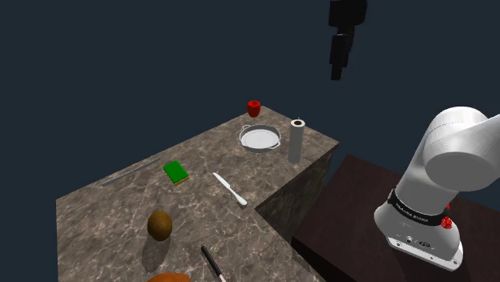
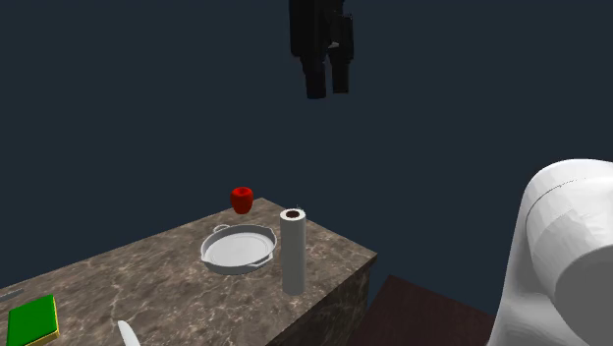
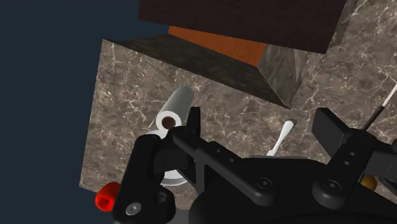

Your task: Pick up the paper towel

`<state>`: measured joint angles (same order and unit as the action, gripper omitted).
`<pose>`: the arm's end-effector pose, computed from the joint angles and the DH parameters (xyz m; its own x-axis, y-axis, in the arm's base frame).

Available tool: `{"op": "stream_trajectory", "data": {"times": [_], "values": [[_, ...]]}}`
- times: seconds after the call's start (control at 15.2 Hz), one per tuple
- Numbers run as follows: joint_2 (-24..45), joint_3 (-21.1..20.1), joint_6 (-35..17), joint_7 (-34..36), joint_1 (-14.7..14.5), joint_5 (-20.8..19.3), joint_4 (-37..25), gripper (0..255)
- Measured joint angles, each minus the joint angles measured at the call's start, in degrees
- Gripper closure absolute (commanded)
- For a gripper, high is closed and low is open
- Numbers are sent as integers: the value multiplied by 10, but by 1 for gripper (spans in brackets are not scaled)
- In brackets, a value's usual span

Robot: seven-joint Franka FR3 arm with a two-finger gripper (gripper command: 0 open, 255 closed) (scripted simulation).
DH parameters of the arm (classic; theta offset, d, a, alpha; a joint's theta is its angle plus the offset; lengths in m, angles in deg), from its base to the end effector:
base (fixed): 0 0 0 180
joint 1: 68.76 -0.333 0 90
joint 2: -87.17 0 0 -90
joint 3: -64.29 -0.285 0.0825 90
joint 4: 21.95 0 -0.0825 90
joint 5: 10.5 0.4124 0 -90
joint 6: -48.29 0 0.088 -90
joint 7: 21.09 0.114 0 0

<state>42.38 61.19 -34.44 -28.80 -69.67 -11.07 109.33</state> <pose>0.3439 0.0269 0.5811 0.9803 0.1837 -0.0720 0.1868 -0.9816 0.0387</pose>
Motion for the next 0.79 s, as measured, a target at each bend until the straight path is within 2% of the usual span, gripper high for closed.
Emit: {"op": "stream_trajectory", "data": {"times": [0.2, 0.79], "values": [[9, 3, -25, 5, 5, -2, 14, 0], [95, 26, -207, 34, 41, -15, 94, 0]]}}
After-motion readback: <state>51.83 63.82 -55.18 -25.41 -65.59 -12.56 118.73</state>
